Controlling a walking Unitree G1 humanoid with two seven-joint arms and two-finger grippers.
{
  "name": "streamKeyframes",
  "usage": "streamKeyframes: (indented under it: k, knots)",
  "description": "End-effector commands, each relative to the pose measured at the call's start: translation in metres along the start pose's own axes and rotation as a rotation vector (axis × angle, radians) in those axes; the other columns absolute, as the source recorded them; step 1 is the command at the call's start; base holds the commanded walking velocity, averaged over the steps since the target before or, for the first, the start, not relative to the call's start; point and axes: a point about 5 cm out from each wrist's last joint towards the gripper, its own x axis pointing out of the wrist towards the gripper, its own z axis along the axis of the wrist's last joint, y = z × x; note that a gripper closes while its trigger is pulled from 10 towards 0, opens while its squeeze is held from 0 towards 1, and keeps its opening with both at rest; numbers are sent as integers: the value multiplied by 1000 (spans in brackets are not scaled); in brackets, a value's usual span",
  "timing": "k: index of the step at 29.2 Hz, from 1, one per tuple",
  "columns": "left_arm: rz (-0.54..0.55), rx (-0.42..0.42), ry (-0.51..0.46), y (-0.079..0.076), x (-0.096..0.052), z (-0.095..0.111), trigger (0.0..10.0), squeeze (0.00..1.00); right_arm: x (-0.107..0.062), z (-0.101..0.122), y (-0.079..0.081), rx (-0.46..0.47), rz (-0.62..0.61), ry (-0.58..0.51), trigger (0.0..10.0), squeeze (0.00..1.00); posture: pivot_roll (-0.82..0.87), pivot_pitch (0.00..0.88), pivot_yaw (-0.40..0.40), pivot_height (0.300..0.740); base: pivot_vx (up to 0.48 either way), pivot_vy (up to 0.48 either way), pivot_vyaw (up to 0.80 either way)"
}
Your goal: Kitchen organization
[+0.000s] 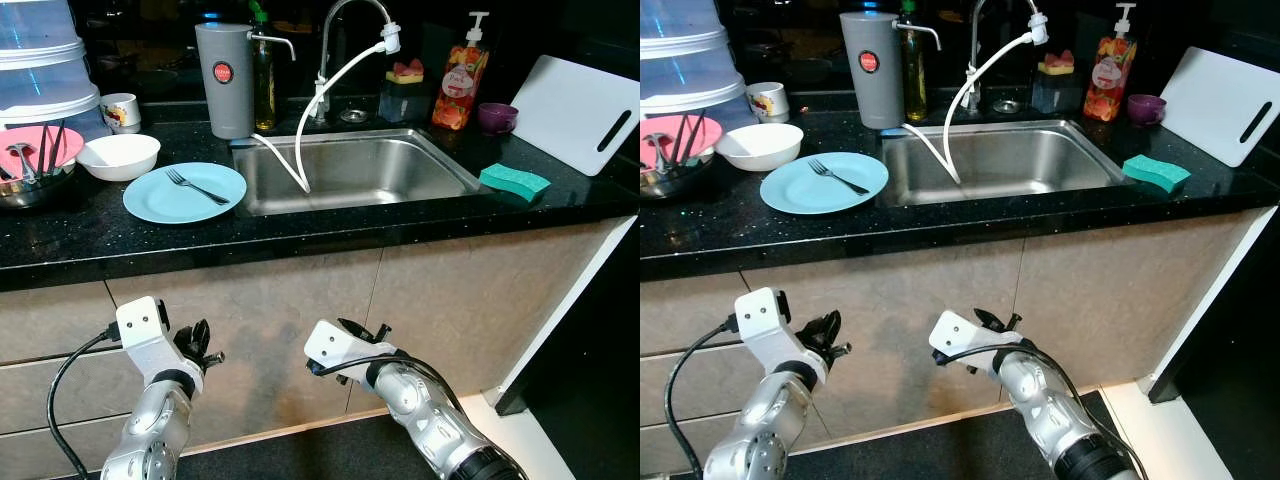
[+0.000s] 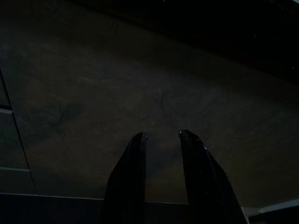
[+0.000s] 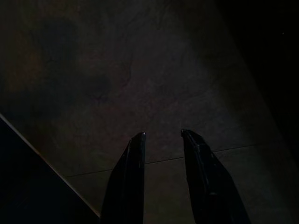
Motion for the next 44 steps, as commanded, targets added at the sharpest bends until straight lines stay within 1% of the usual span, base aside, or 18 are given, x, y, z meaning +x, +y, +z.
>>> streamKeyframes:
  k: [1, 27, 44]
  knots:
    - [5, -13, 19, 0, 0, -3, 10000, 0, -1, -4, -2, 4, -7, 15, 10000, 0, -149, 11, -2, 740, 0, 0, 0]
    - [1, -13, 22, 0, -1, -5, 10000, 0, -2, -5, 0, 2, -6, 15, 10000, 0, -149, 0, -9, 740, 0, 0, 0]
    - [7, -19, 16, -1, 0, -4, 10000, 0, -1, -5, -2, 2, -5, 15, 10000, 0, -146, 7, -11, 740, 0, 0, 0]
